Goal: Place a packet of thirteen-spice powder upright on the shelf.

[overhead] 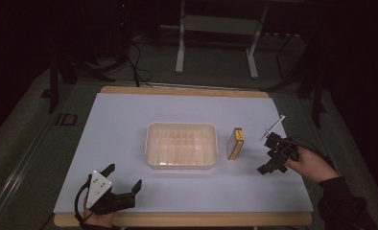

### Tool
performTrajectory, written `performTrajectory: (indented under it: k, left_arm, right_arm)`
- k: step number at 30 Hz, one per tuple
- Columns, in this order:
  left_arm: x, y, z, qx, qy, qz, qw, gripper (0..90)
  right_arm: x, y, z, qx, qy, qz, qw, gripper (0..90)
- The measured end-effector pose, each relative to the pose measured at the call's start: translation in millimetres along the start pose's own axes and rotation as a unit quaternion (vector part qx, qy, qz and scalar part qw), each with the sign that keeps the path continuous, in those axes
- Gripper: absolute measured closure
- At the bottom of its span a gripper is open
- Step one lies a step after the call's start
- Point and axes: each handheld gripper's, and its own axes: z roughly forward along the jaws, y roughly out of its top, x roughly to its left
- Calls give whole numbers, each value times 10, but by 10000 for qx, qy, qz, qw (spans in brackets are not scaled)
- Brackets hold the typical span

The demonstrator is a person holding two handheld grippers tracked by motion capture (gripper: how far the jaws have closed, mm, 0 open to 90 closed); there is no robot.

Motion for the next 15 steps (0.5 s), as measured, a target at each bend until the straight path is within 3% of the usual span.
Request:
performTrajectory:
  k: [6, 9, 11, 12, 15]
  left_arm:
    - [1, 0, 1, -1, -5, -8, 10000, 0]
    - [1, 0, 4, 5, -21, -10, 10000, 0]
    - [1, -2, 8, 12, -44, -20, 10000, 0]
    - [1, -2, 9, 12, -46, -18, 10000, 0]
    - [2, -3, 10, 12, -48, -25, 10000, 0]
  right_arm:
    - [61, -4, 60, 403, 240, -506, 9976, 156]
    - [122, -10, 94, 555, 300, -945, 9935, 157]
    - [136, -12, 100, 577, 301, -1031, 9925, 157]
    - [167, -13, 113, 644, 303, -1264, 9894, 157]
    - [190, -12, 126, 758, 380, -1437, 9860, 157]
